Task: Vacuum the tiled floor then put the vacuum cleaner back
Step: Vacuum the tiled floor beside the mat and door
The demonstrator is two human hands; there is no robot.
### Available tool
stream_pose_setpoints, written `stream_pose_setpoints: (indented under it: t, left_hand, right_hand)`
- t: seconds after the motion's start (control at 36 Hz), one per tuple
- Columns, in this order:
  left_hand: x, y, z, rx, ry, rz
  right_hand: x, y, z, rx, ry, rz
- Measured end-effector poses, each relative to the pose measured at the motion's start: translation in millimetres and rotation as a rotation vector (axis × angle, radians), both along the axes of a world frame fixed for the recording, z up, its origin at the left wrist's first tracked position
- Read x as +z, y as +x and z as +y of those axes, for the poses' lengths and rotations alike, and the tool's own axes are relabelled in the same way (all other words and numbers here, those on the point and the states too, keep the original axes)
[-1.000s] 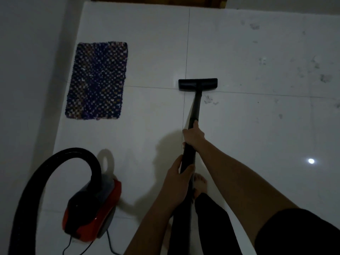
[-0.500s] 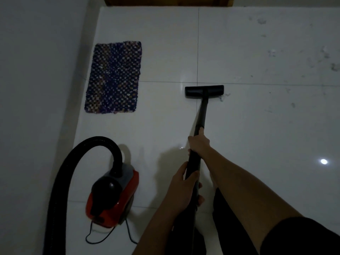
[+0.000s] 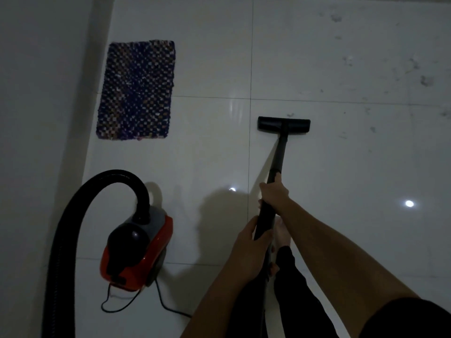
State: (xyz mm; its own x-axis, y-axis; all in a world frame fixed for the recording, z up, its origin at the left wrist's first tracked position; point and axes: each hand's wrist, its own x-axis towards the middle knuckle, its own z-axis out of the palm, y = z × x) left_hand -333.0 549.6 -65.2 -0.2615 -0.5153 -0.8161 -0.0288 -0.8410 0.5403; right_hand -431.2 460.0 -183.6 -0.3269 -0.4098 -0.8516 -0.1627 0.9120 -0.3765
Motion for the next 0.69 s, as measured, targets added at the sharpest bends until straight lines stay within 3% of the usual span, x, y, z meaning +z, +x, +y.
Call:
stream_pose_setpoints:
  t: [0.69]
  left_hand:
    - [-27.7, -136.3, -148.2, -0.026, 0.054, -0.059]
  right_hand:
    - [-30.1, -135.7, -146.5, -0.079, 0.013, -0.091]
